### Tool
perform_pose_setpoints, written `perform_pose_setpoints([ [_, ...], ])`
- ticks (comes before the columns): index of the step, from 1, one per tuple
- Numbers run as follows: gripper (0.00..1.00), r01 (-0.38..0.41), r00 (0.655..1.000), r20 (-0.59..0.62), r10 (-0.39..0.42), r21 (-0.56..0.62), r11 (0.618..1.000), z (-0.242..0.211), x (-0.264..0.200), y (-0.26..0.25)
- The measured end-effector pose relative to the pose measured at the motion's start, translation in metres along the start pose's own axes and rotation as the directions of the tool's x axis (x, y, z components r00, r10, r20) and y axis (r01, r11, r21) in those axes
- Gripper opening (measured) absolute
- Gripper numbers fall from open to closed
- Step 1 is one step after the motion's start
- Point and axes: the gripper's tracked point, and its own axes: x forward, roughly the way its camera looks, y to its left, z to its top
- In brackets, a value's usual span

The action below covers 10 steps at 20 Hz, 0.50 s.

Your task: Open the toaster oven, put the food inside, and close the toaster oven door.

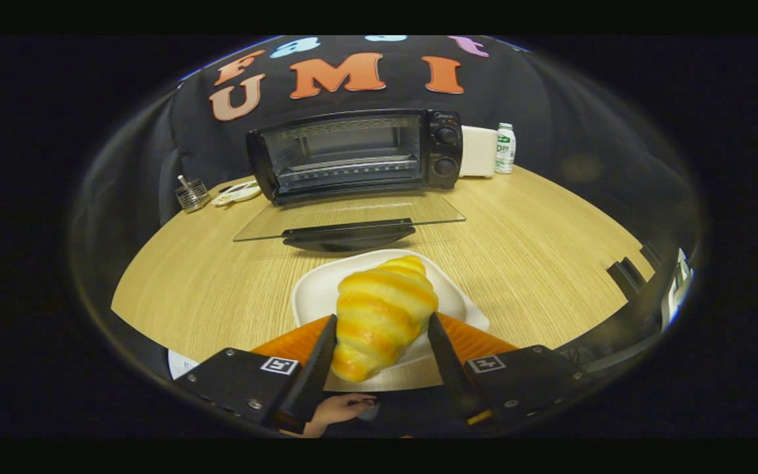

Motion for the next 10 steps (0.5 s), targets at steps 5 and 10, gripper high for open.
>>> perform_pose_setpoints([
  [5,0.57,-0.029,0.999,0.021,0.028,0.051,0.998,0.003,-0.005,-0.005],
  [10,0.44,-0.074,0.996,0.048,0.069,0.103,0.992,0.010,-0.015,-0.014],
])
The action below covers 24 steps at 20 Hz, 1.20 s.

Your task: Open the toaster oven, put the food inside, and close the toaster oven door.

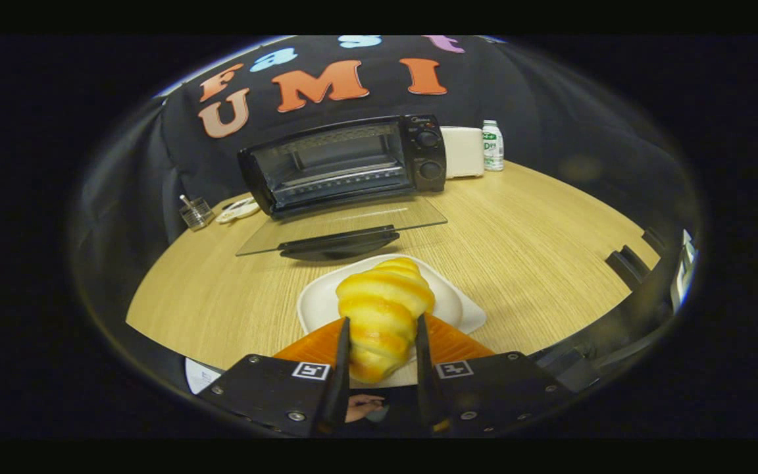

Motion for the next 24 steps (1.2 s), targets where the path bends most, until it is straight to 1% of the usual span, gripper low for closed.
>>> perform_pose_setpoints([
  [2,0.43,-0.061,0.997,0.046,0.058,0.049,0.997,0.015,-0.006,0.002],
  [5,0.42,-0.145,0.986,0.099,0.136,0.091,0.985,0.036,-0.008,0.008],
  [8,0.43,-0.233,0.967,0.133,0.215,0.130,0.964,0.055,-0.004,0.020],
  [12,0.42,-0.389,0.916,0.173,0.362,0.167,0.906,0.080,0.001,0.049],
  [14,0.42,-0.461,0.885,0.180,0.430,0.189,0.867,0.092,0.005,0.063],
  [16,0.42,-0.515,0.855,0.193,0.481,0.217,0.829,0.107,0.013,0.072],
  [20,0.42,-0.573,0.819,0.232,0.525,0.264,0.776,0.142,0.028,0.081],
  [22,0.42,-0.573,0.818,0.239,0.523,0.270,0.773,0.159,0.044,0.083],
  [24,0.42,-0.565,0.825,0.231,0.516,0.277,0.777,0.173,0.063,0.087],
])
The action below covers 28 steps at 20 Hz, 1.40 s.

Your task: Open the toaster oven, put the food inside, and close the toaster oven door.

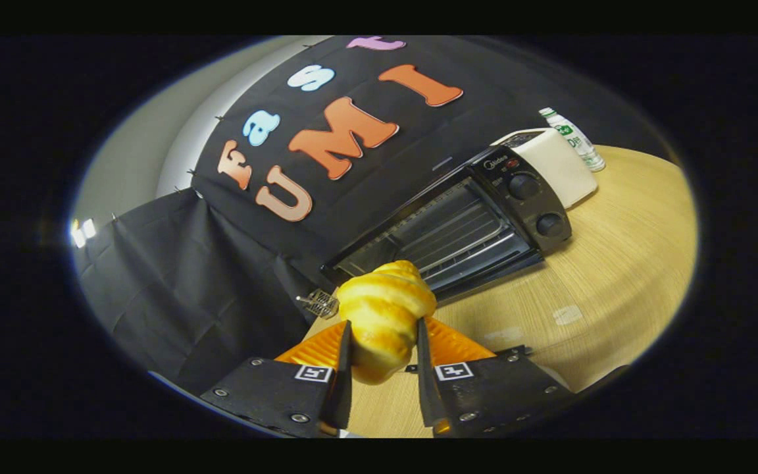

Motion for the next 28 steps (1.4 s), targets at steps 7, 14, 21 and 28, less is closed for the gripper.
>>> perform_pose_setpoints([
  [7,0.42,0.080,0.997,0.004,-0.080,-0.003,0.997,0.035,0.076,-0.021],
  [14,0.42,0.147,0.989,0.018,-0.146,-0.036,0.989,0.049,0.129,-0.040],
  [21,0.42,0.203,0.979,0.049,-0.198,-0.133,0.970,0.060,0.166,-0.057],
  [28,0.53,0.326,0.945,0.139,-0.296,-0.349,0.878,0.063,0.175,-0.068],
])
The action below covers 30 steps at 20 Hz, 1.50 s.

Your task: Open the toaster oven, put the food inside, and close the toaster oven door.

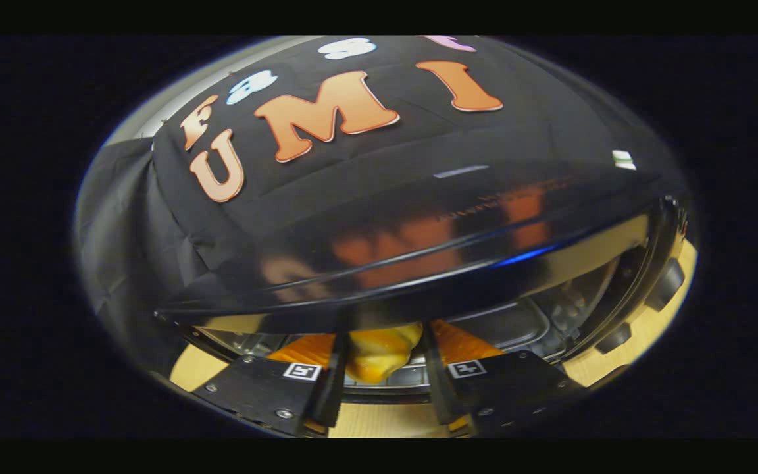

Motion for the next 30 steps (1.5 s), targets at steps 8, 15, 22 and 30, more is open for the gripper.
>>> perform_pose_setpoints([
  [8,0.80,0.040,0.998,0.050,-0.029,-0.247,0.968,0.009,-0.032,0.002],
  [15,0.84,-0.003,0.999,0.044,0.014,-0.246,0.969,-0.002,-0.109,-0.015],
  [22,0.88,-0.051,0.996,-0.086,0.029,-0.263,0.963,-0.065,-0.169,-0.041],
  [30,0.90,0.027,0.989,-0.138,-0.052,-0.180,0.983,-0.099,-0.198,-0.087],
])
